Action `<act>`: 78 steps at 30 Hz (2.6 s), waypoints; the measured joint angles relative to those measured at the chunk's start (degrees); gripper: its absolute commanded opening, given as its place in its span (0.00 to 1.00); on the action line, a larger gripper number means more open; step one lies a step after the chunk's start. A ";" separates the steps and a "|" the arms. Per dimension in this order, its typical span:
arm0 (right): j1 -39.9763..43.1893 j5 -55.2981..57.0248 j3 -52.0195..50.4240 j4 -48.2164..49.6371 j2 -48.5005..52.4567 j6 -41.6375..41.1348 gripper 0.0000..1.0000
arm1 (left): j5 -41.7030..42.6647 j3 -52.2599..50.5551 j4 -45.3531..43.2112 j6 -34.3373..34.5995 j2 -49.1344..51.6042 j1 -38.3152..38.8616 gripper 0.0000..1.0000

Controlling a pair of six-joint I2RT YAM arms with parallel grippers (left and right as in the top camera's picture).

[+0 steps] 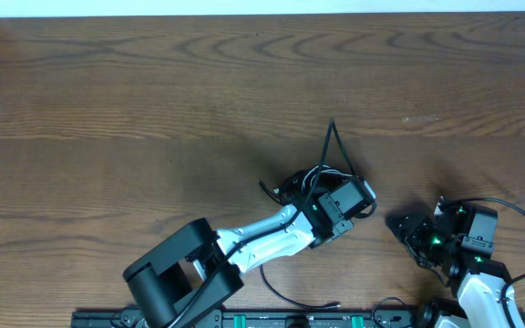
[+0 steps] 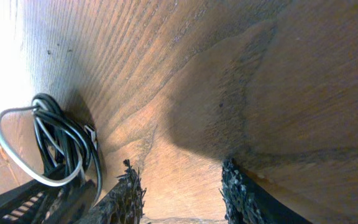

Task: Untangle cables

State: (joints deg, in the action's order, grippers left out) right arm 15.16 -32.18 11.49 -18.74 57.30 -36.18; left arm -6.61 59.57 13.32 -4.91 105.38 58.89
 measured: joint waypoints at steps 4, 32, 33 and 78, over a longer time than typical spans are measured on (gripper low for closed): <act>0.00 0.02 0.04 -0.31 0.00 0.48 0.42 | -0.42 0.00 -0.20 -0.04 0.72 0.00 0.13; 0.00 -22.80 -0.81 10.84 0.72 7.17 0.39 | 29.81 -0.11 8.15 6.14 -17.25 -18.78 0.07; 0.00 -23.80 -0.85 12.15 0.72 6.19 0.38 | 31.19 -0.11 8.46 5.92 -17.25 -19.28 0.07; -29.27 9.68 -1.09 27.96 0.70 -20.24 0.39 | 50.53 -0.15 7.43 2.95 -19.54 -17.44 0.08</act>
State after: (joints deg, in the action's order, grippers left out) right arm -14.11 -22.50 10.39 9.21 58.00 -56.42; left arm 43.92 59.42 20.75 -1.96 85.84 41.45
